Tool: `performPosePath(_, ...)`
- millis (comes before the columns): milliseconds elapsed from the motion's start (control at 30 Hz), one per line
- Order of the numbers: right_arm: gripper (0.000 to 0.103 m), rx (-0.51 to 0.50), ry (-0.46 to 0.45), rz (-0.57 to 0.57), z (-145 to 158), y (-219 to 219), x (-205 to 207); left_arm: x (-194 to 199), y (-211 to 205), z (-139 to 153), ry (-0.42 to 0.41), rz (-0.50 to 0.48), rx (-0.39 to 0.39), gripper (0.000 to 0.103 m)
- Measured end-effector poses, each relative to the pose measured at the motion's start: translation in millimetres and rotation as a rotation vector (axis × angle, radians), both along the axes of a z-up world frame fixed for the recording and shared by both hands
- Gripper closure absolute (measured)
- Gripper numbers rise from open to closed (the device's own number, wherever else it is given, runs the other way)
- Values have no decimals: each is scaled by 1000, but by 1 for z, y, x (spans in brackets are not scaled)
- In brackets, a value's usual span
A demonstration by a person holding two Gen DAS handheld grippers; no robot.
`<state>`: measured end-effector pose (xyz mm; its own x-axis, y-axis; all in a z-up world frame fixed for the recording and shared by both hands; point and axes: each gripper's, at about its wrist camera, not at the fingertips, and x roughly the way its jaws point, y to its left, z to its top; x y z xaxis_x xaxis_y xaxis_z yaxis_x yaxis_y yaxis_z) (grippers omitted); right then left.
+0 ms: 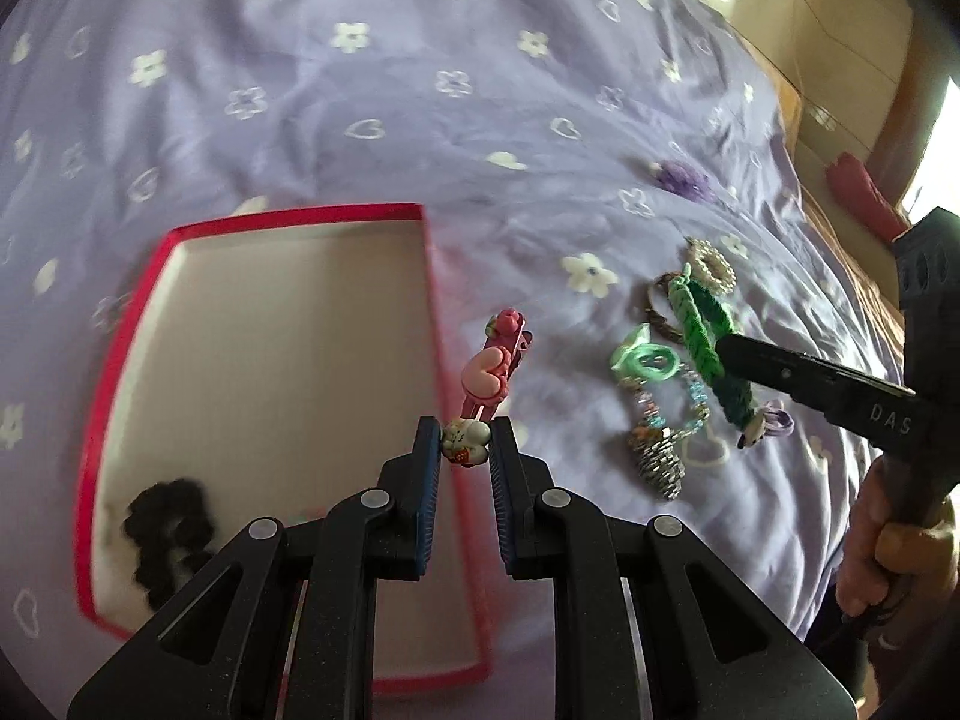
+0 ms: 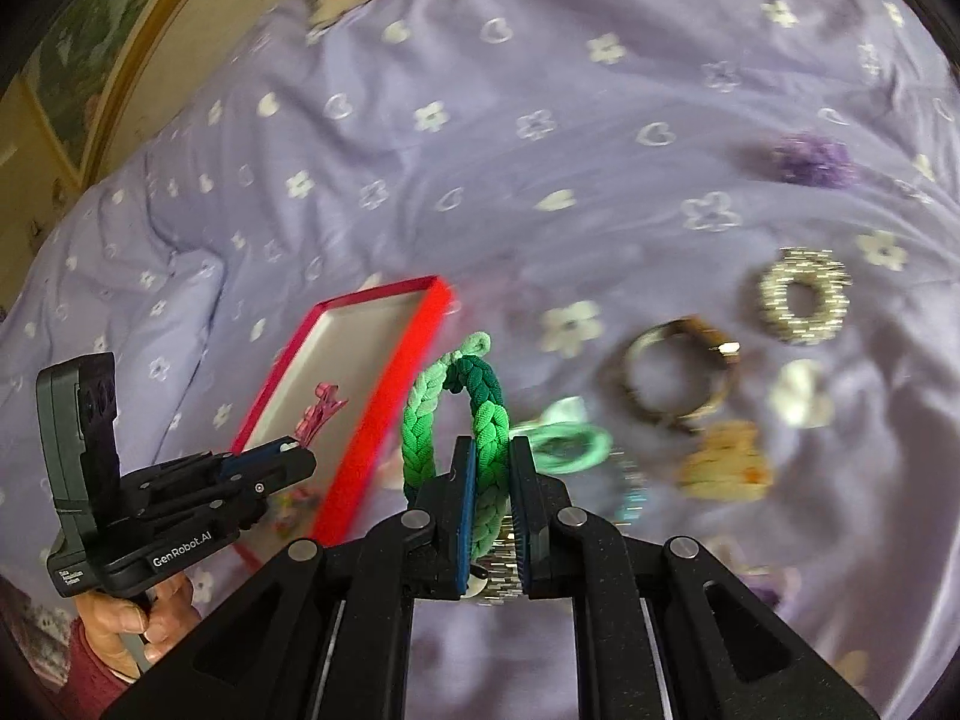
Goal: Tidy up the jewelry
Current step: 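Carry the heart clip with the left tool while the right tool carries the green bracelet into the box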
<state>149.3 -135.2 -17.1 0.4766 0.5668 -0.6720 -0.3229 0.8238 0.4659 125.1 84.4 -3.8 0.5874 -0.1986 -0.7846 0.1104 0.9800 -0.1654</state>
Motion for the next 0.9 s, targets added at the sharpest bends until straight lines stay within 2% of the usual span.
performPosePath(300, 93, 15, 3, 110, 3, 66, -3, -20, 48, 5, -16, 102, -7, 88)
performPosePath(567, 93, 20, 5, 195, 4, 126, 3, -16, 85, -3, -2, 166, 26, 88)
performPosePath(900, 93, -30, 72, 232, -29, 176, 32, 15, 111, -28, 40, 195, 100, 88)
